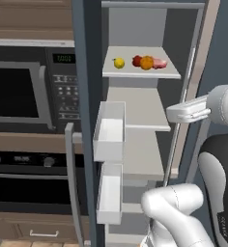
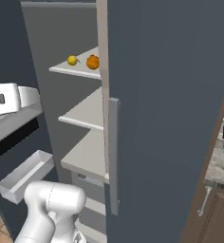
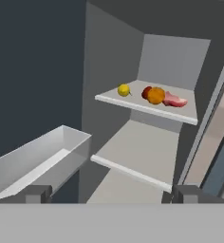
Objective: Take the lemon and orange from the second highest rack and move them to the highest rack where the bell pepper and steak are located, to maximize freezer space. Close the freezer door after rearranging.
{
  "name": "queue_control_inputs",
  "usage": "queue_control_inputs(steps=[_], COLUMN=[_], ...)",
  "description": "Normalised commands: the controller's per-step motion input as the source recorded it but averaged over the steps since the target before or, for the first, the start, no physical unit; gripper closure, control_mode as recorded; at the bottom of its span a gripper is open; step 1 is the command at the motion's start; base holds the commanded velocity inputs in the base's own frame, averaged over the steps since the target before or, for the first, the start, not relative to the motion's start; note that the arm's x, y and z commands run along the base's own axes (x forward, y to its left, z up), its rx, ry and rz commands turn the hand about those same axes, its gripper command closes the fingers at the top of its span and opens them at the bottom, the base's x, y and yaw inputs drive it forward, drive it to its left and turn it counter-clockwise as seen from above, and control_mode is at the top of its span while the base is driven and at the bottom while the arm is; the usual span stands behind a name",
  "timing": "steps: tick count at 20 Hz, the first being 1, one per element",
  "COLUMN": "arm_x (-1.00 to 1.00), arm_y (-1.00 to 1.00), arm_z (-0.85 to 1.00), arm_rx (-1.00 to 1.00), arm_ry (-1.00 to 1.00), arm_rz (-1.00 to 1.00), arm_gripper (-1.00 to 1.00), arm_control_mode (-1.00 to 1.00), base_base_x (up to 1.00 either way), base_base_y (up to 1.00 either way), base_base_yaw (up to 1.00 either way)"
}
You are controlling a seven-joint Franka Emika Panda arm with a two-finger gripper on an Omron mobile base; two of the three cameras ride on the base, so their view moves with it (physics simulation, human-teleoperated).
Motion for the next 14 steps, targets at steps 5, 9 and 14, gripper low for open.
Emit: queue_control_inputs(steps=[5,9,14], arm_x=[0.0,0.0,0.0], arm_y=[0.0,0.0,0.0], arm_z=[0.0,0.0,0.0], arm_rx=[0.0,0.0,0.0], arm_ry=[0.0,0.0,0.0], arm_rz=[0.0,0.0,0.0], arm_gripper=[-1.0,-1.0,-1.0], arm_control_mode=[1.0,1.0,1.0], base_base_x=[-0.87,-0.83,-0.81], base_base_y=[-0.01,0.04,0.07], base_base_yaw=[0.0,0.0,0.0])
